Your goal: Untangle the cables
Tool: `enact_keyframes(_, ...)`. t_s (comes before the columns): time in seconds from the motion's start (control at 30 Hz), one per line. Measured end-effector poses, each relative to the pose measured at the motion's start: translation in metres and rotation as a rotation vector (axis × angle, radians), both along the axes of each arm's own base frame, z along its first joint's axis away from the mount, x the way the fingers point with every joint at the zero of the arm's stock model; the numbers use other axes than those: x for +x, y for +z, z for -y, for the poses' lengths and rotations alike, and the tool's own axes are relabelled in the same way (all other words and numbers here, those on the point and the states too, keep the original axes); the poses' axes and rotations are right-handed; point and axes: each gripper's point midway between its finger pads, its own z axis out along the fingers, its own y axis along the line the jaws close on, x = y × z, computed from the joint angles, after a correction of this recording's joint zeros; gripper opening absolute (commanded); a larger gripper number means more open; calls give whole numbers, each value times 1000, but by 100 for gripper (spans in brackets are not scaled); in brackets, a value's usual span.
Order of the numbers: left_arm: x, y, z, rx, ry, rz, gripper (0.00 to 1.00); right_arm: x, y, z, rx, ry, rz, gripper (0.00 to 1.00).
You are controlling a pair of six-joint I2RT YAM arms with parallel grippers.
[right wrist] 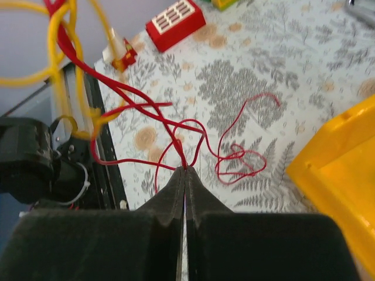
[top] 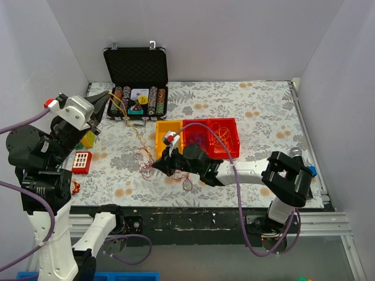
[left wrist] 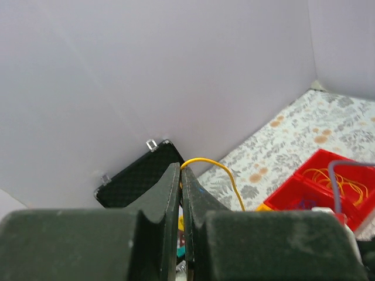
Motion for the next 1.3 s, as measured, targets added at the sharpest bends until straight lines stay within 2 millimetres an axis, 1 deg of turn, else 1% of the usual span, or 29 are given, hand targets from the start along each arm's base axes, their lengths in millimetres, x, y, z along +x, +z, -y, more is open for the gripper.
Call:
enact_keyframes(0.07,2,10,-3,-19,17,29,0,-9,-14,6,-32,0,-18,1)
enact_keyframes(0.17,6,30,-6,-53,38,79,0,-22,-43,22,-93,-14,-52,1)
enact_keyframes(0.23,8,42,-8,-73,46,106,0,-29,-57,31,-123,-23,-73,1)
enact_keyframes(0.4,8,88,-15,-131,76,229,0,-40,-91,52,-211,-53,-115,1)
enact_keyframes(0.47,4,109,-17,-154,82,286,0,-42,-99,57,-236,-63,-127,1)
enact_keyframes(0.57,-1,125,-16,-172,70,323,0,-46,-104,60,-249,-66,-136,1)
enact_keyframes(0.63,-5,131,-11,-174,36,331,0,-47,-103,59,-246,-69,-139,1)
enact_keyframes(0.7,-8,126,-2,-165,-19,311,0,-47,-101,60,-247,-77,-140,1)
enact_keyframes(0.73,-7,121,3,-159,-51,292,0,-47,-97,62,-244,-84,-138,1)
enact_keyframes(0.8,-5,110,13,-148,-109,252,0,-47,-79,66,-213,-94,-126,1)
enact_keyframes(0.83,-2,101,18,-142,-139,222,0,-47,-66,69,-185,-97,-115,3)
enact_keyframes(0.87,4,90,23,-138,-172,180,0,-47,-49,71,-144,-100,-101,12)
enact_keyframes(0.9,9,83,27,-137,-193,151,0,-47,-35,72,-112,-102,-89,16)
enact_keyframes(0.93,16,74,31,-137,-217,112,0,-47,-17,73,-70,-101,-73,19)
enact_keyframes(1.0,31,61,36,-142,-247,50,0,-49,5,76,-19,-100,-52,20)
enact_keyframes(1.07,51,45,41,-154,-274,-23,0,-50,18,81,7,-100,-38,20)
enact_keyframes(1.13,70,29,50,-169,-301,-91,0,-52,23,89,15,-104,-27,24)
enact_keyframes(1.17,80,21,58,-175,-310,-121,0,-53,24,94,15,-108,-24,28)
enact_keyframes(1.2,88,12,71,-175,-325,-149,0,-55,25,100,15,-112,-21,31)
enact_keyframes(1.23,92,2,89,-168,-351,-172,0,-56,27,105,17,-117,-17,36)
enact_keyframes(1.27,92,-12,117,-153,-400,-209,0,-57,32,110,25,-122,-11,41)
enact_keyframes(1.3,90,-21,137,-138,-435,-235,0,-57,38,117,33,-132,-1,47)
